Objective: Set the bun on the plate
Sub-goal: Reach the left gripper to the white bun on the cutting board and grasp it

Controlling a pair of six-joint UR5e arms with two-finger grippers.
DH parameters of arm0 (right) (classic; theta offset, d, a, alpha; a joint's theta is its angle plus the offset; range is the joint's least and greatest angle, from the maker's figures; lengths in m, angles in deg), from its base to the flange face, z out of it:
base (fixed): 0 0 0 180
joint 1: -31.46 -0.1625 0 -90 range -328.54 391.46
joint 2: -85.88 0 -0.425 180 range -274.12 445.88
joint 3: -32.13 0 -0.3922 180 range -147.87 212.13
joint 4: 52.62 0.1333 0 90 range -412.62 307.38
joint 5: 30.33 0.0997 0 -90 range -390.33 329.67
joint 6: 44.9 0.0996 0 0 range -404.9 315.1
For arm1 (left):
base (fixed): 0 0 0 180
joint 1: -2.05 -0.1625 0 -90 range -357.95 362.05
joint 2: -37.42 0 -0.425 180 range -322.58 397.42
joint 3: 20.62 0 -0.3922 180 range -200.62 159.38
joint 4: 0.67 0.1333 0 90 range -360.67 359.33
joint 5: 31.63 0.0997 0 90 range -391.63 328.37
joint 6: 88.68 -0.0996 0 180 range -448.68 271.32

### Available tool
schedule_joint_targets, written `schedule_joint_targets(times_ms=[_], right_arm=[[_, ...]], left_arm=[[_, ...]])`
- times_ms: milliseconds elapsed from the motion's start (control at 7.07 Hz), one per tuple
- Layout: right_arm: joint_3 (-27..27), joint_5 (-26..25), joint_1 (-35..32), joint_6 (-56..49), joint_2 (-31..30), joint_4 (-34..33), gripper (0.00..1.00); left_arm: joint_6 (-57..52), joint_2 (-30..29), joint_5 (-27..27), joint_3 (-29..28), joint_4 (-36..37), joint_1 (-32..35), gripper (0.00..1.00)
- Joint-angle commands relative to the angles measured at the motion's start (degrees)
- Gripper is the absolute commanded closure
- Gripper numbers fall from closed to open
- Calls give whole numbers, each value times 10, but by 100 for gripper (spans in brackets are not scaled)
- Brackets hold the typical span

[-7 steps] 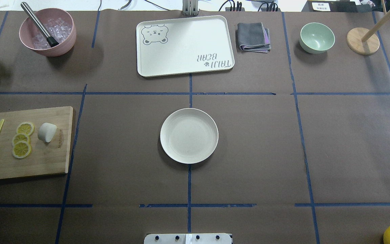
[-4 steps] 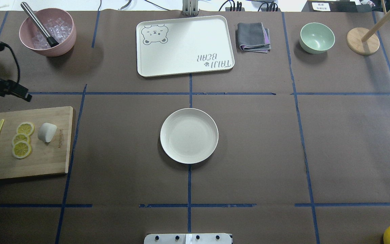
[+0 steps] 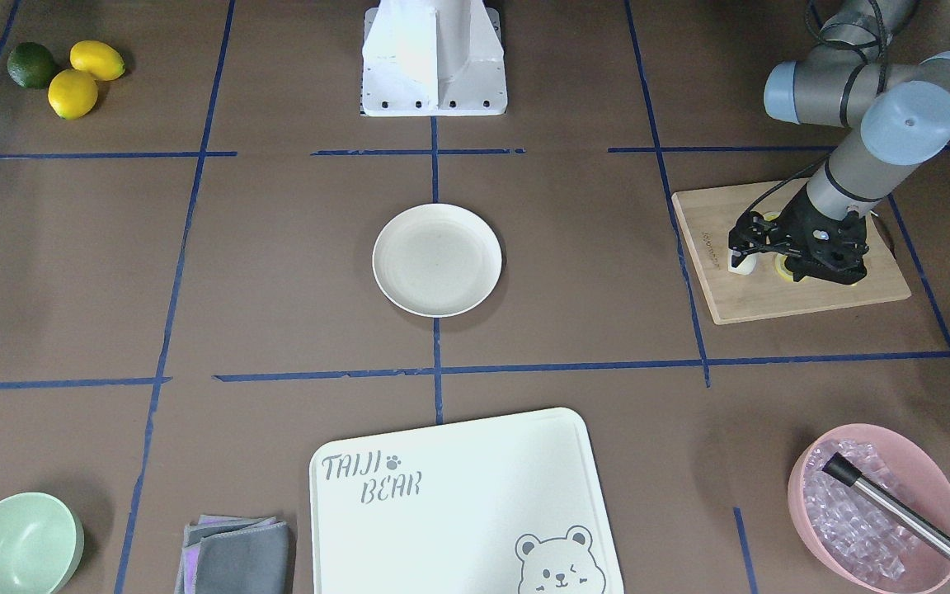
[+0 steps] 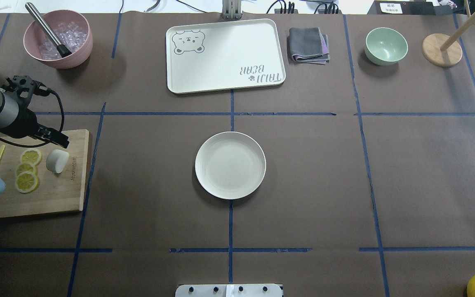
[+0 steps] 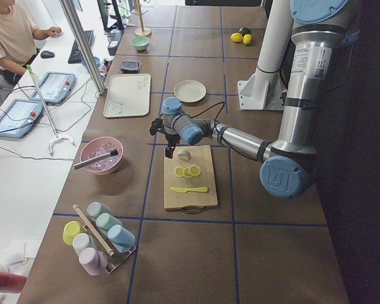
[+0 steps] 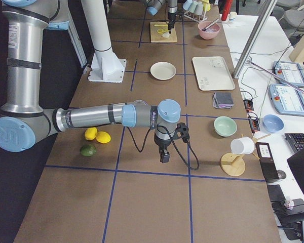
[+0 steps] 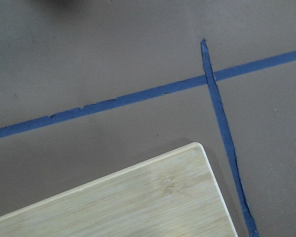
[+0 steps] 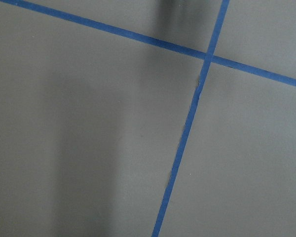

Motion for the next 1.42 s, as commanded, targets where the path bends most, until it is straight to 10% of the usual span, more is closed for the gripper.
schedule_joint_targets(times_ms=[0,283,566,991,1274], right_arm=[[1,0,0,0,1,0,0],[4,0,0,0,1,0,0],[5,0,0,0,0,0,0],[4,0,0,0,0,0,0],[3,1,0,0,0,0,0]], left_arm=[[3,10,2,-10,-18,-28,0],[4,17,-1,-8,-17,-42,0],[4,19,0,-7,-16,-49,59],[5,27,-1,11,-15,-48,70],[7,-23,1,108,166,-45,69]])
